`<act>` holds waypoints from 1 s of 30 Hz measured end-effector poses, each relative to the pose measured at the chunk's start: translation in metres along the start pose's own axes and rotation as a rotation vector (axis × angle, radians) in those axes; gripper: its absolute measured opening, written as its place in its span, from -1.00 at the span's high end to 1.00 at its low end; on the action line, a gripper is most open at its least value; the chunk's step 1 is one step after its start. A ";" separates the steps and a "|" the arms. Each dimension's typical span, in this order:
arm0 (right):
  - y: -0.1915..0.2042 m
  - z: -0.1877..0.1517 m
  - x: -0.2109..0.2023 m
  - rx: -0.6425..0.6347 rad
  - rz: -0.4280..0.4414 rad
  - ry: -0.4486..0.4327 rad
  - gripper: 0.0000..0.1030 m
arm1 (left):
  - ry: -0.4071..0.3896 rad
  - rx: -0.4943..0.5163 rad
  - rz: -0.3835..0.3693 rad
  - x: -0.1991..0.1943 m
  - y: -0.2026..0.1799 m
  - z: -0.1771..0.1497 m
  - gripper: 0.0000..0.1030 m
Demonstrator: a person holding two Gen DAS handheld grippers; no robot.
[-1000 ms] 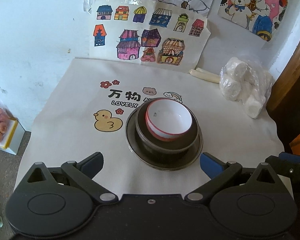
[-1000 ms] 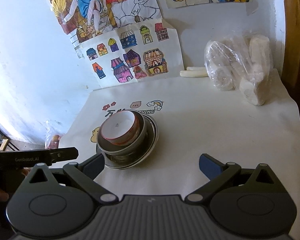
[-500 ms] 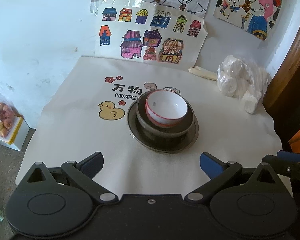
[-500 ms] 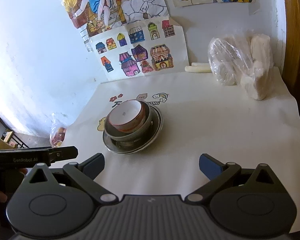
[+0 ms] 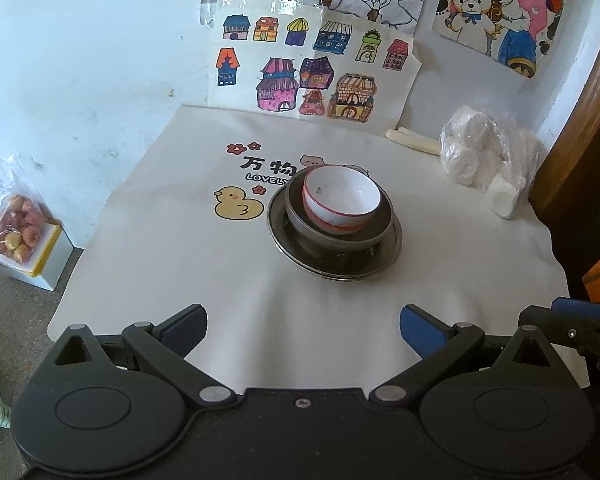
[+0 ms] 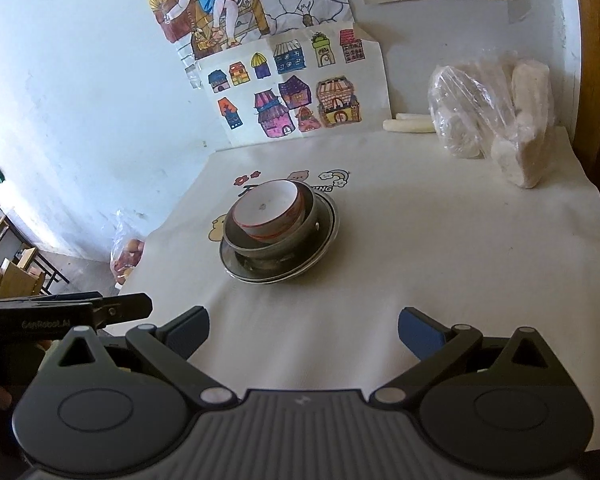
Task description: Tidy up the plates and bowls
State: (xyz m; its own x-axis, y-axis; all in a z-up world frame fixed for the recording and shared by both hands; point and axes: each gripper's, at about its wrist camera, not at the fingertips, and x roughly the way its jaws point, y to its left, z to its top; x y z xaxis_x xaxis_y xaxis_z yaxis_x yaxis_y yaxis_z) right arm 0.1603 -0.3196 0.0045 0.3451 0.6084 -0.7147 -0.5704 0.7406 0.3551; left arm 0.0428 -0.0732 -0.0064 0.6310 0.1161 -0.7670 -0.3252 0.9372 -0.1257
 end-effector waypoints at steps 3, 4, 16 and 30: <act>-0.001 -0.001 -0.001 0.003 0.005 0.002 -0.99 | -0.002 0.001 0.002 -0.002 -0.001 -0.001 -0.99; -0.002 -0.001 -0.001 0.004 0.005 0.002 -0.99 | -0.003 0.001 0.002 -0.002 -0.001 -0.002 -0.99; -0.003 -0.007 -0.003 0.015 0.003 0.010 -0.99 | -0.010 0.024 0.013 -0.006 -0.002 -0.008 -0.99; -0.003 -0.009 -0.003 0.015 0.004 0.013 -0.99 | -0.020 0.027 0.016 -0.008 -0.001 -0.014 -0.99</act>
State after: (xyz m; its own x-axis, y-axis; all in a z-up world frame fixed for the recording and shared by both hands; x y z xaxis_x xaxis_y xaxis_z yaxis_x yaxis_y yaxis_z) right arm 0.1540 -0.3262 0.0003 0.3329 0.6080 -0.7208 -0.5606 0.7422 0.3672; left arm 0.0281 -0.0800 -0.0087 0.6396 0.1378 -0.7563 -0.3168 0.9436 -0.0959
